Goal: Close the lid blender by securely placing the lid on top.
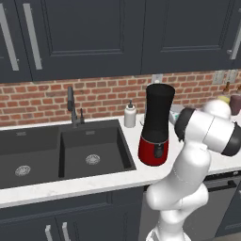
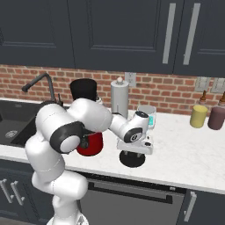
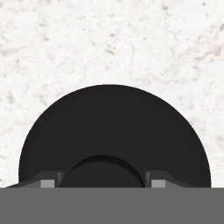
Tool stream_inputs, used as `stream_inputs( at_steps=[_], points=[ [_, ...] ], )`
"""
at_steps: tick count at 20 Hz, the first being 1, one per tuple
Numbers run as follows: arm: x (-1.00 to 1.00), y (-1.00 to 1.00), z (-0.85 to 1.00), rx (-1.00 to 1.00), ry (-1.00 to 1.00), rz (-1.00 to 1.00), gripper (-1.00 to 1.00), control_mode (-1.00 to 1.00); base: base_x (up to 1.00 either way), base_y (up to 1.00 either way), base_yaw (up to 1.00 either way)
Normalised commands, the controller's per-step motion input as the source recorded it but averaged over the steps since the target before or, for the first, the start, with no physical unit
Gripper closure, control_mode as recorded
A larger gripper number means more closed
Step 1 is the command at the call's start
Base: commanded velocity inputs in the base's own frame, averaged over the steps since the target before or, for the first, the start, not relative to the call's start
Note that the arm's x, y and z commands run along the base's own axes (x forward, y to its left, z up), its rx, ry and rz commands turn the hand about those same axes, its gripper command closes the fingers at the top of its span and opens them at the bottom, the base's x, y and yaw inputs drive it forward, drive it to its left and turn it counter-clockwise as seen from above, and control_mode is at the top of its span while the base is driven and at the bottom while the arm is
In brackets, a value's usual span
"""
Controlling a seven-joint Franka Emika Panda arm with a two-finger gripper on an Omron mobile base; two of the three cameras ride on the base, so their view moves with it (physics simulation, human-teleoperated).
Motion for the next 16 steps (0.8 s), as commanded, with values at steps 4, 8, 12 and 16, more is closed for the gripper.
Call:
stream_inputs(
  at_steps=[4, 8, 12, 16],
  points=[
    [-0.24, 0.13, 0.76, 0.00, -0.09, 0.00, 1.00, -1.00, 0.00, 0.00, 0.00],
    [-0.43, 0.06, 1.00, 0.00, -0.16, 0.00, 1.00, -1.00, 0.00, 0.00, 0.00],
    [-0.43, 0.06, 1.00, -0.01, -0.19, 0.00, 1.00, -1.00, 0.00, 0.00, 0.00],
    [-0.39, 0.02, 1.00, -0.01, -0.14, 0.00, 1.00, -1.00, 0.00, 0.00, 0.00]
  ],
)
